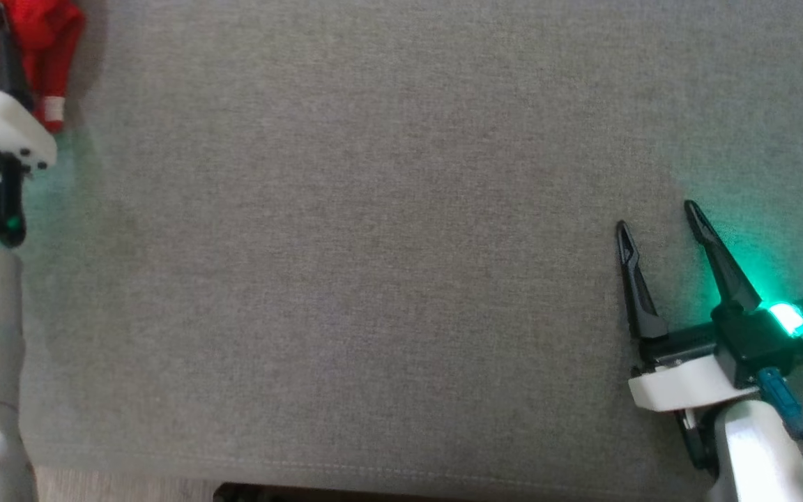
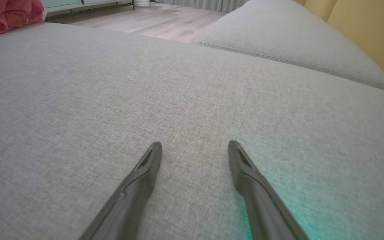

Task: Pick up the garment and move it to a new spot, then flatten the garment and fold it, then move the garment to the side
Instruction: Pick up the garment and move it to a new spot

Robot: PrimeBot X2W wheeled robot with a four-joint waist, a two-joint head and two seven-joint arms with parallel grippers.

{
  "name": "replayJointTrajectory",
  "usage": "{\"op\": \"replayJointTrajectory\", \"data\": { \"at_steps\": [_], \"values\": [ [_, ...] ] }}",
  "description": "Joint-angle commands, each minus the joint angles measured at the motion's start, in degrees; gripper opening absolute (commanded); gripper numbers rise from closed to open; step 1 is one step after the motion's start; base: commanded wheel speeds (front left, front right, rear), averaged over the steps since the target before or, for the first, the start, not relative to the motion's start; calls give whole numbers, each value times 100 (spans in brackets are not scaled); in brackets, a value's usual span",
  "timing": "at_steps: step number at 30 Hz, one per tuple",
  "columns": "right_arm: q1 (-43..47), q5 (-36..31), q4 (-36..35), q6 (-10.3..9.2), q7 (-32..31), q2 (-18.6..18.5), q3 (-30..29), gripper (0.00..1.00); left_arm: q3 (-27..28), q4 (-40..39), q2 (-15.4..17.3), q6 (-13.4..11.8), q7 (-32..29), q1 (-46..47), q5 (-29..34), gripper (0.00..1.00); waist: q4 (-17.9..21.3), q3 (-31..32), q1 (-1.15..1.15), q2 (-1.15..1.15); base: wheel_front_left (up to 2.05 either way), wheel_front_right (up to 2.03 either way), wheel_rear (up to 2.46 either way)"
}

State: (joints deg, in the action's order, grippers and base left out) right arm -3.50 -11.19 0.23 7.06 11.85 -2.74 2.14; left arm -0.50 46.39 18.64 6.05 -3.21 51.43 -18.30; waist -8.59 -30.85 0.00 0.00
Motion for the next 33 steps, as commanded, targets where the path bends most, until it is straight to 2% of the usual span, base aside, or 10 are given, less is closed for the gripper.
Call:
{"op": "replayJointTrajectory", "data": {
  "at_steps": [1, 5, 6, 7, 9, 10, 11, 20, 29, 33],
  "values": [
    [-43, -39, -124, 43, -3, -62, 137, 100, 96, -60, 366, -24, 29, 171, 46, 100, 66, -101, 0, 0, 0, 0, 0],
    [-63, -26, -124, 43, 8, -62, 135, 100, 26, 341, 392, -83, -18, 386, 94, 100, 121, -205, 0, 0, 0, 0, 0],
    [-70, -23, -118, 43, 13, -61, 134, 100, -7, 439, 397, -93, -40, 422, 117, 91, 131, -217, 0, 0, 0, 0, 0],
    [-79, -21, -110, 43, 18, -61, 133, 100, -38, 525, 404, -95, -49, 454, 138, 64, 140, -224, 0, 0, 0, 0, 0],
    [-97, -14, -89, 43, 27, -59, 127, 100, -74, 678, 414, -97, -59, 507, 152, 26, 152, -228, 0, 0, 0, 0, 0],
    [-106, -11, -76, 43, 33, -58, 120, 100, -97, 738, 423, -98, -47, 527, 168, 10, 154, -224, 0, 0, 0, 0, 0],
    [-111, -8, -61, 43, 38, -56, 110, 100, -117, 790, 429, -94, -26, 542, 176, 0, 150, -212, 0, 0, 0, 0, 0],
    [-176, 90, 236, 43, 142, -30, 114, 100, -428, 992, 673, -45, 247, 681, 432, 0, 66, 272, 0, 0, 0, 0, 0],
    [-207, 619, 883, 43, 281, -16, 214, 100, -1197, 541, 1367, 95, 34, 1017, 1058, 0, 222, 1457, 0, 0, 0, 0, 0],
    [-98, 892, 1155, 43, 307, -15, 162, 100, -1710, 100, 1518, 136, -111, 1175, 1179, 0, 400, 2082, 0, 0, 0, 0, 0]
  ]
}}
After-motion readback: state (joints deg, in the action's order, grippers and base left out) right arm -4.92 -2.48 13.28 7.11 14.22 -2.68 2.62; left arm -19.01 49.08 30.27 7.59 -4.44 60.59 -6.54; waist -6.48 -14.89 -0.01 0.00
